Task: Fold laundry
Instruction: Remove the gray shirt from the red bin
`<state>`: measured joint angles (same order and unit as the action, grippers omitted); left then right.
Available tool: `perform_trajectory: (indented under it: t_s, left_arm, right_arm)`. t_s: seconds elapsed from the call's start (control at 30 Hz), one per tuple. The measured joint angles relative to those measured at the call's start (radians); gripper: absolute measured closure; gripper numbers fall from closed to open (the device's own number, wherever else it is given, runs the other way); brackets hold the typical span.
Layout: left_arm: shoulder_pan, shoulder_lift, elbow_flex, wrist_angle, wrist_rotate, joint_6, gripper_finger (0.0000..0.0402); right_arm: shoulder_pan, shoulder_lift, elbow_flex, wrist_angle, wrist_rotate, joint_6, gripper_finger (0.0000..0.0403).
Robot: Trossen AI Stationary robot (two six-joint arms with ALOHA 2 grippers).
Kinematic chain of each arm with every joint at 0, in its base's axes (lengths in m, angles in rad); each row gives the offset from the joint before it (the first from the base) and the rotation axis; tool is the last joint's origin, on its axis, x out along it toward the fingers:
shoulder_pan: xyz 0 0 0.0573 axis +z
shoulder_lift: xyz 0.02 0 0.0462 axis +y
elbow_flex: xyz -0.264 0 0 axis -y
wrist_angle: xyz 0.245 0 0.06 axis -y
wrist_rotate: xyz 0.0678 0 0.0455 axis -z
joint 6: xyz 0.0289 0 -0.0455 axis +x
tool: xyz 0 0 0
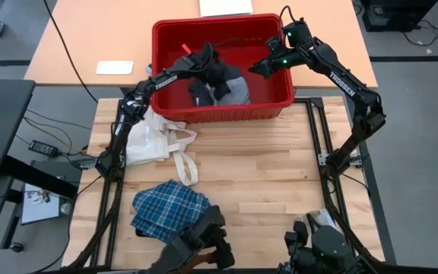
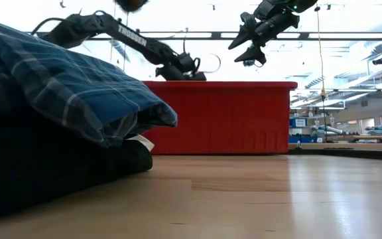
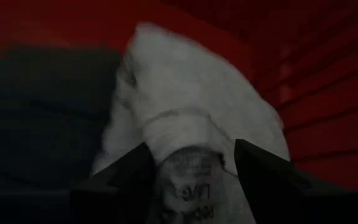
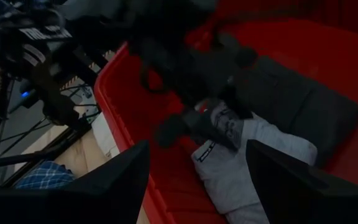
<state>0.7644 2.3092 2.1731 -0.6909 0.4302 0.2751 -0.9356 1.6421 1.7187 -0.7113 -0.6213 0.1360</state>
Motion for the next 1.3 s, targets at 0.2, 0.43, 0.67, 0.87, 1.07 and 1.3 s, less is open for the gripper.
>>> perform_trajectory:
  t_s: [0.2, 0.43, 0.67, 0.87, 1.07, 1.3]
  left_arm:
    - [0.006, -0.044, 0.000, 0.020, -0.167, 0.141, 0.0182]
    - [0.006, 0.018, 0.001, 0.152, -0.080, -0.004, 0.0182]
    - [0.015, 0.079, 0.002, 0.217, 0.016, -0.125, 0.0182]
    - [0.020, 0.129, 0.000, 0.141, 0.012, -0.168, 0.0182]
    - [0.015, 0.131, 0.003, -0.005, 0.134, -0.137, 0.0185]
    - [0.009, 0.130, 0.002, -0.068, 0.241, -0.166, 0.0220]
  right_arm:
    - [0.000, 0.000, 0.000, 0.001, 0.004, 0.000, 0.0131]
    - [0.005, 0.000, 0.000, 0.002, 0.008, 0.005, 0.0131]
    - [0.030, 0.000, 0.000, 0.003, 0.003, 0.021, 0.0131]
    - [0.052, 0.000, 0.000, 0.004, 0.003, 0.020, 0.0131]
    - [0.058, 0.000, 0.000, 0.009, 0.000, 0.018, 0.0131]
    - [0.054, 0.000, 0.000, 0.030, -0.008, 0.011, 0.0131]
